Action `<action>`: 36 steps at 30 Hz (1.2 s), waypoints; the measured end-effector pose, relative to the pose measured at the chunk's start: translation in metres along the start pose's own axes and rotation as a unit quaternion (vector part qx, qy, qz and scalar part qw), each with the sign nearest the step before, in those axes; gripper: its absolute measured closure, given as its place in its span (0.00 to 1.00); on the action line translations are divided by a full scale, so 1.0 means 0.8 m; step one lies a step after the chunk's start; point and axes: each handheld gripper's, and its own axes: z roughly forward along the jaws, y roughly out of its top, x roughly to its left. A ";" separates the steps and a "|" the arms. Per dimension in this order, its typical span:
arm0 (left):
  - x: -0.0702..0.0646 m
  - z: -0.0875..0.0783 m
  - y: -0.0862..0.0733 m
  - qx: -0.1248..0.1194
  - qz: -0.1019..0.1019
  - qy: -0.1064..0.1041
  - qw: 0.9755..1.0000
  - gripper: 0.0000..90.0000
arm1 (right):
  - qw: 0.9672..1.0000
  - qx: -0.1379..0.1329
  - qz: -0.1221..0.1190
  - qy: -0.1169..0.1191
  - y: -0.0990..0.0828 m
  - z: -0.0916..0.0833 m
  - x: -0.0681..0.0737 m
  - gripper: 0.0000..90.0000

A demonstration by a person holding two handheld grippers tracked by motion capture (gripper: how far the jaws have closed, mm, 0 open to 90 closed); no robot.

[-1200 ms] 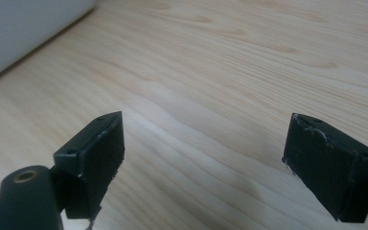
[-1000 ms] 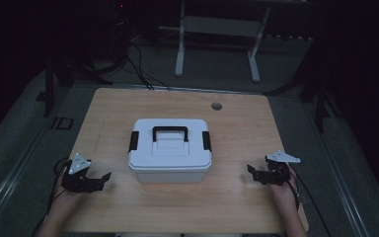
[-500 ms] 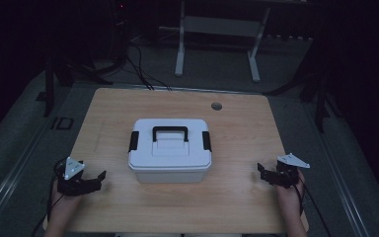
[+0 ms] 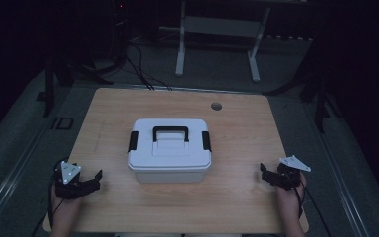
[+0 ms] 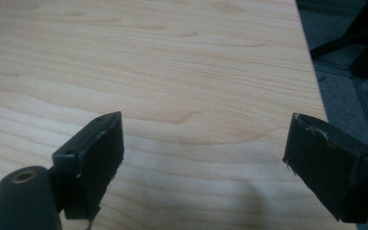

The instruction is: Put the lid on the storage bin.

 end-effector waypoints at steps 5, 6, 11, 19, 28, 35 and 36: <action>0.000 0.001 -0.001 0.001 -0.004 0.028 1.000 0.09 | 1.000 -0.011 0.010 -0.020 0.000 -0.002 -0.001 0.15; -0.001 0.000 -0.001 -0.005 -0.002 0.038 0.999 0.09 | 1.000 -0.015 0.013 -0.022 -0.001 -0.002 -0.001 0.15; 0.005 -0.006 -0.001 -0.030 -0.030 0.064 0.997 0.08 | 0.999 -0.017 0.018 -0.026 -0.001 -0.002 -0.004 0.15; 0.012 -0.009 -0.004 -0.037 -0.050 0.095 0.994 0.08 | 0.999 -0.014 0.020 -0.039 -0.001 -0.001 -0.003 0.15; 0.010 -0.009 -0.005 -0.048 -0.053 0.116 0.991 0.08 | 0.999 -0.008 0.012 -0.044 0.000 0.001 0.000 0.15; 0.015 -0.012 -0.007 -0.060 -0.069 0.117 0.989 0.08 | 0.999 -0.012 0.023 -0.046 0.000 0.000 -0.003 0.15; 0.014 -0.012 -0.007 -0.058 -0.066 0.119 0.989 0.08 | 0.999 -0.012 0.021 -0.048 0.000 0.000 -0.002 0.15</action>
